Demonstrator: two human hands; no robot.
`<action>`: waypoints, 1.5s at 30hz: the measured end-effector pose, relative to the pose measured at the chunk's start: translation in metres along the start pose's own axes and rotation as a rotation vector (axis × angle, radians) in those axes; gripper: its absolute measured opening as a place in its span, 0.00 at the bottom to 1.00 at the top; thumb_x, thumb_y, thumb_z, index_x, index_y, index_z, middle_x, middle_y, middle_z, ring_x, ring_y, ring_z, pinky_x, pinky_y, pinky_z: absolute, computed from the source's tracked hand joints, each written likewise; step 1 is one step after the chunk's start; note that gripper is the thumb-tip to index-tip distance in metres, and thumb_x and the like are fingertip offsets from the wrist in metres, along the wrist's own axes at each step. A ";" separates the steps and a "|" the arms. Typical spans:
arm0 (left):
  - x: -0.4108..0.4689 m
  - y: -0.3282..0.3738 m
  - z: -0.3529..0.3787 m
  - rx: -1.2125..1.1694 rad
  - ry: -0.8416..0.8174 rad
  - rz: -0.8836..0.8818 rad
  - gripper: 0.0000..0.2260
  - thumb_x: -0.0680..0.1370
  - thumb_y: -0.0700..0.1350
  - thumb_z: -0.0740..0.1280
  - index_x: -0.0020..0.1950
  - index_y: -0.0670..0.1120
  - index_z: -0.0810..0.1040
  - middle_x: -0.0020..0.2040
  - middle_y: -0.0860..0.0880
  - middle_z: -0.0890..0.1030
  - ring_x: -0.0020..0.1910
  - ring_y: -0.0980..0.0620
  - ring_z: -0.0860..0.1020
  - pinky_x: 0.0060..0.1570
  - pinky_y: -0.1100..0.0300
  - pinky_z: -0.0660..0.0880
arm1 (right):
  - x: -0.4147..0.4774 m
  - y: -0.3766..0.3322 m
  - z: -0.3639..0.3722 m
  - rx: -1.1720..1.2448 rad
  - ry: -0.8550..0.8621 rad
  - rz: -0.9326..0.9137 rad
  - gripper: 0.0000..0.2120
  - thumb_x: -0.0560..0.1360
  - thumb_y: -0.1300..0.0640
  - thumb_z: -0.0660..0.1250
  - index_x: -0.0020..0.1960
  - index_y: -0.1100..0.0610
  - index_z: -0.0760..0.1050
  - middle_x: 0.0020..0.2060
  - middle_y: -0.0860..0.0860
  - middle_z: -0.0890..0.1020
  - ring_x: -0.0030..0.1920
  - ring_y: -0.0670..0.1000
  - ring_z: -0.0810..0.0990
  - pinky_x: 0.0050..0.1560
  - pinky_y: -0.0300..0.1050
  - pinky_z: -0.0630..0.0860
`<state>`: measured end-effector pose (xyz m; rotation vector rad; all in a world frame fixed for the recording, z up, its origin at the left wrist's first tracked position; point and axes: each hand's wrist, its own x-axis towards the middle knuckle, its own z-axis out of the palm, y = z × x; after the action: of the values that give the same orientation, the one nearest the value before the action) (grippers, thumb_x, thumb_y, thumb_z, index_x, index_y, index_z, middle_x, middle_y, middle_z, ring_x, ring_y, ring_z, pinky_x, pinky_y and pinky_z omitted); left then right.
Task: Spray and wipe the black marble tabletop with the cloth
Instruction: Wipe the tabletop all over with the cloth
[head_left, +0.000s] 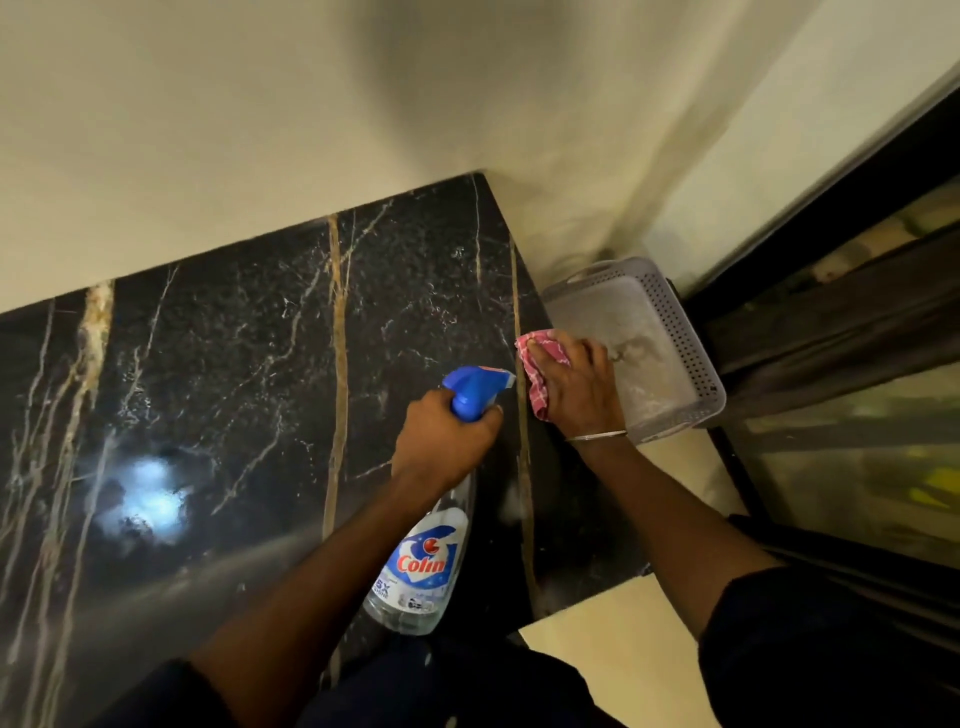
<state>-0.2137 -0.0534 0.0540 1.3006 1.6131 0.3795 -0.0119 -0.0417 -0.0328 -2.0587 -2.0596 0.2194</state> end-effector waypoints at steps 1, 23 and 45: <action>-0.003 0.000 0.002 0.002 -0.010 -0.002 0.14 0.73 0.51 0.71 0.55 0.46 0.78 0.39 0.51 0.82 0.37 0.56 0.81 0.37 0.61 0.78 | -0.009 0.002 -0.001 -0.005 -0.008 0.007 0.26 0.72 0.50 0.53 0.66 0.50 0.76 0.64 0.57 0.75 0.56 0.64 0.72 0.53 0.56 0.74; -0.059 -0.025 0.029 0.109 -0.148 0.142 0.15 0.75 0.52 0.70 0.58 0.48 0.77 0.44 0.50 0.82 0.41 0.55 0.81 0.42 0.62 0.78 | -0.217 0.031 -0.005 -0.046 -0.043 0.074 0.25 0.75 0.47 0.58 0.71 0.48 0.66 0.67 0.60 0.74 0.64 0.66 0.72 0.57 0.64 0.75; -0.132 -0.154 -0.069 0.137 0.008 0.025 0.14 0.71 0.57 0.71 0.49 0.49 0.77 0.37 0.54 0.79 0.34 0.57 0.78 0.31 0.67 0.68 | -0.270 -0.162 0.046 0.001 0.083 0.171 0.25 0.76 0.53 0.66 0.73 0.52 0.71 0.63 0.59 0.76 0.58 0.62 0.74 0.56 0.58 0.73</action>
<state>-0.3655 -0.2033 0.0372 1.4244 1.6549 0.2937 -0.1818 -0.3103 -0.0486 -2.2062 -1.8368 0.1598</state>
